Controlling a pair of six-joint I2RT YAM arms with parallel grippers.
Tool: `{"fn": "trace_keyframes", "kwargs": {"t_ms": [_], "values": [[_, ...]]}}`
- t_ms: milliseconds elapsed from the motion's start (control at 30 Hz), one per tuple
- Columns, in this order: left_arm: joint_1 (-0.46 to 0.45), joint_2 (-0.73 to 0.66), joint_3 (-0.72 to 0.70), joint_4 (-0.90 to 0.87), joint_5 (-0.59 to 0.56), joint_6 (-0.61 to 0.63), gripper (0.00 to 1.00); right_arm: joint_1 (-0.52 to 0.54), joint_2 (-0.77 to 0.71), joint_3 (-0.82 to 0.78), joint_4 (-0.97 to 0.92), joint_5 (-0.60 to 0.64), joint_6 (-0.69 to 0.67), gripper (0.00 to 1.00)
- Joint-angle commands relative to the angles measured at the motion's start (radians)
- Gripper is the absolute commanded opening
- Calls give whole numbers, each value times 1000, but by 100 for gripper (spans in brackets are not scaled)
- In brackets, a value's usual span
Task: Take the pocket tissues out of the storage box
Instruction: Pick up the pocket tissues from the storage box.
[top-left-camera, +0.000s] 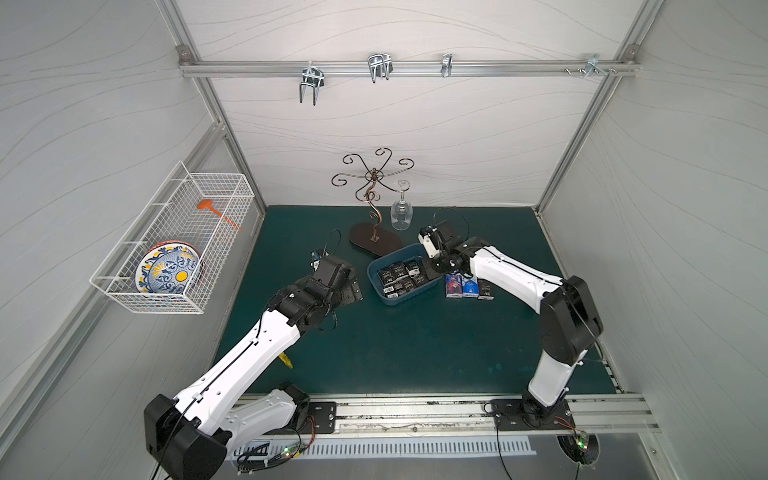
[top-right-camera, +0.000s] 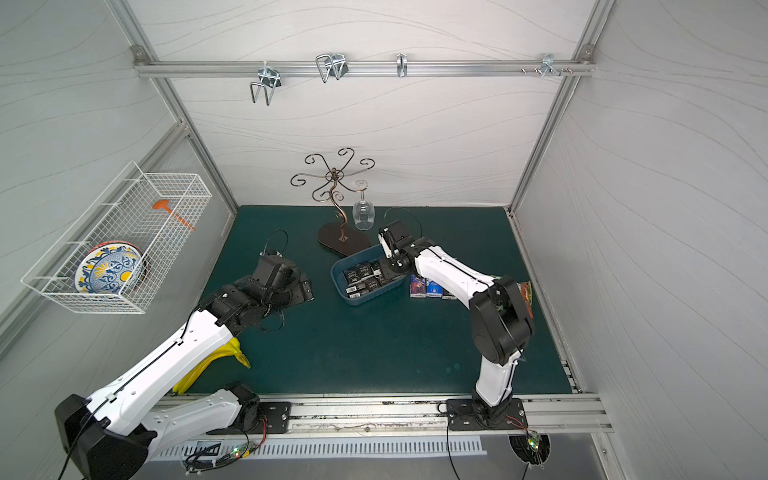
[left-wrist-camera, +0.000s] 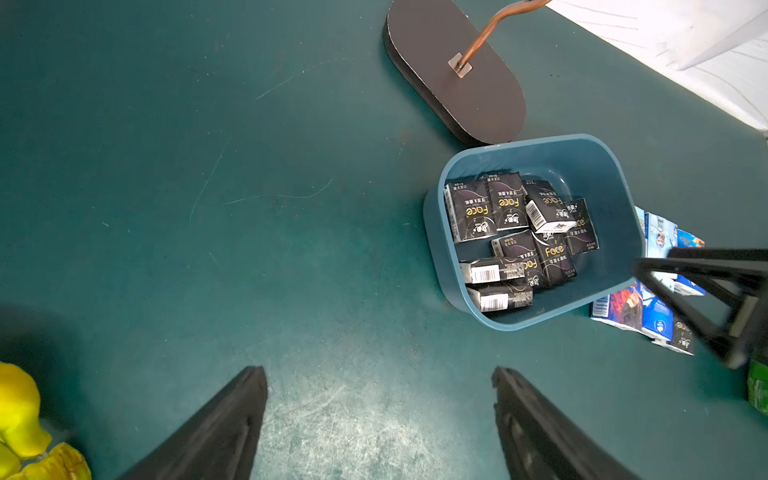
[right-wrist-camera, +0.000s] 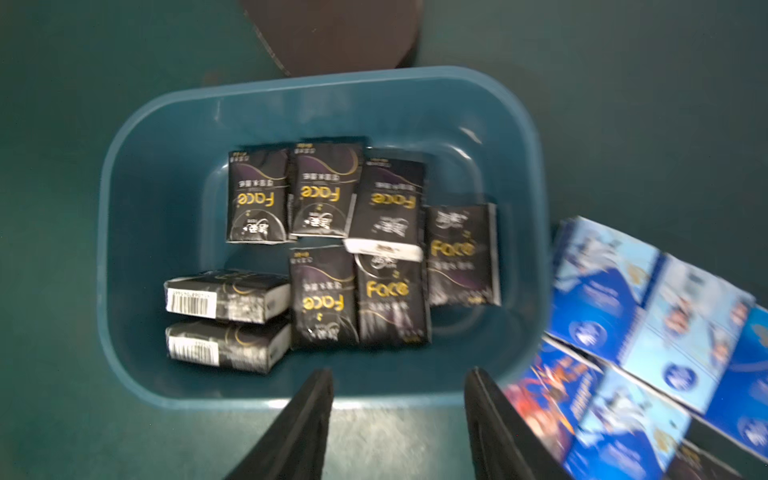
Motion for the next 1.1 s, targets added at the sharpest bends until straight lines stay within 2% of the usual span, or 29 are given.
{"fn": "trace_keyframes", "kwargs": {"t_ms": [0, 300, 633, 867, 1067], "values": [[-1, -23, 42, -7, -24, 4, 89, 29, 98, 83, -16, 75, -60, 58], [-2, -34, 41, -14, -26, 9, 90, 32, 197, 103, 89, 55, -34, 62], [-1, -47, 38, -16, -36, 25, 90, 23, 249, 114, 128, 34, -75, 66], [-1, -52, 35, -17, -40, 32, 90, -4, 271, 108, 143, -26, -73, 65], [-1, -57, 33, -15, -42, 29, 90, -5, 228, 77, 169, 21, -62, 65]]}}
